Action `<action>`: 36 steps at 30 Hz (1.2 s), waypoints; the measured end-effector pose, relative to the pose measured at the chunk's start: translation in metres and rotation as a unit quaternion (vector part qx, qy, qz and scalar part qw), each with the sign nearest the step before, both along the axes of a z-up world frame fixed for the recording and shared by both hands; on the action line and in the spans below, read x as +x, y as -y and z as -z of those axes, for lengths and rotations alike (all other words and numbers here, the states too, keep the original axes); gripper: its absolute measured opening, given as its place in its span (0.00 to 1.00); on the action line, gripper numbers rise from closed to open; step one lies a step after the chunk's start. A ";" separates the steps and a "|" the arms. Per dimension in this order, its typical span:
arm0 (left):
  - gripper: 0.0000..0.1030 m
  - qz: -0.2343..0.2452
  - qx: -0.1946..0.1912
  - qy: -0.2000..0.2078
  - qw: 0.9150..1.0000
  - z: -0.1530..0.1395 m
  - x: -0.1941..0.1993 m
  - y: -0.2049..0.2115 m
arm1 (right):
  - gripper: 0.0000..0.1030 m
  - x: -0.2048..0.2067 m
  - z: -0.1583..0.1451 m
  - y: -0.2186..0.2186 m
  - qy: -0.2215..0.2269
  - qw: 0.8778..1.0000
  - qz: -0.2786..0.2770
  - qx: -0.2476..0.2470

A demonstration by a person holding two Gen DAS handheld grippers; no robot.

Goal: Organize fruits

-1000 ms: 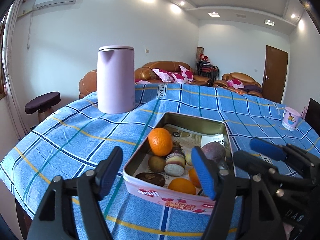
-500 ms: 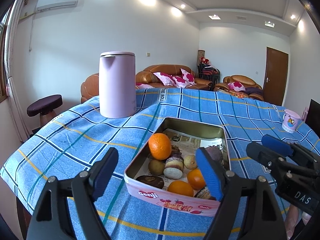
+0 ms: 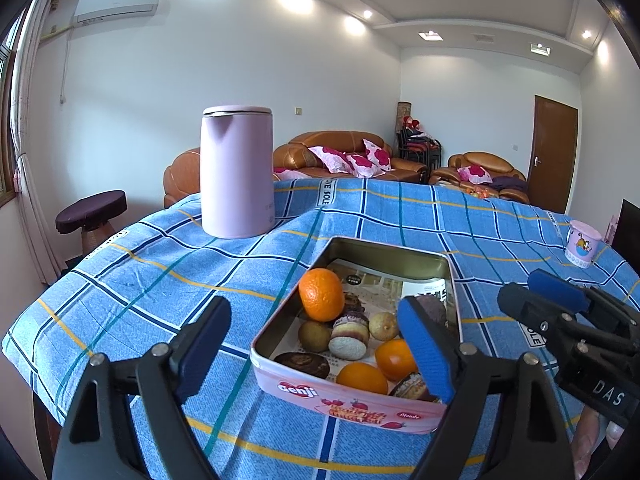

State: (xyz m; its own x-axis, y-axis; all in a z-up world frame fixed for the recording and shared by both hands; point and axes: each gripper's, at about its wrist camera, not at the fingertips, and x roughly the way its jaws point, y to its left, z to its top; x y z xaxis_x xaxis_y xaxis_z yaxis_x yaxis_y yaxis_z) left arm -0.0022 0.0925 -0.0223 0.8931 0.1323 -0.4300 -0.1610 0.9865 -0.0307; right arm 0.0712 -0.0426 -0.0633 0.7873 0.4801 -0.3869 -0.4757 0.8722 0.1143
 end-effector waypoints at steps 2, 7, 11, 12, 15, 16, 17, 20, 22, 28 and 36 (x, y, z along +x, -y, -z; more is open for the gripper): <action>0.85 0.000 0.001 -0.001 1.000 0.000 0.000 0.000 | 0.55 0.000 0.000 0.000 0.000 1.000 0.000 0.001; 0.87 -0.002 0.002 -0.002 1.000 0.000 0.000 0.001 | 0.55 0.000 -0.001 0.001 0.001 1.000 0.001 0.001; 0.87 0.000 0.003 -0.003 1.000 0.001 0.001 0.002 | 0.55 0.001 -0.002 0.004 0.001 1.000 0.004 0.003; 0.88 0.000 0.004 -0.004 1.000 0.001 0.001 0.003 | 0.55 0.001 -0.002 0.005 0.001 1.000 0.004 0.004; 0.92 -0.001 0.006 -0.003 1.000 0.000 0.001 0.004 | 0.55 0.001 -0.004 0.006 0.003 1.000 0.006 0.005; 0.93 -0.001 0.007 -0.001 1.000 -0.001 0.001 0.004 | 0.55 0.000 -0.004 0.007 0.003 1.000 0.007 0.006; 0.93 0.000 0.007 0.000 1.000 -0.001 0.001 0.005 | 0.55 0.000 -0.004 0.008 0.004 1.000 0.007 0.006; 0.94 0.000 0.009 0.000 1.000 -0.003 0.001 0.006 | 0.55 0.001 -0.005 0.010 0.004 1.000 0.010 0.008; 0.96 0.001 0.007 0.002 1.000 -0.004 0.000 0.007 | 0.55 0.001 -0.005 0.012 0.005 1.000 0.013 0.009; 0.98 0.001 0.005 0.006 1.000 -0.007 -0.002 0.009 | 0.55 0.001 -0.008 0.019 0.011 1.000 0.023 0.014; 1.00 0.001 0.006 0.016 1.000 -0.010 -0.005 0.012 | 0.55 -0.001 -0.009 0.027 0.013 0.999 0.032 0.018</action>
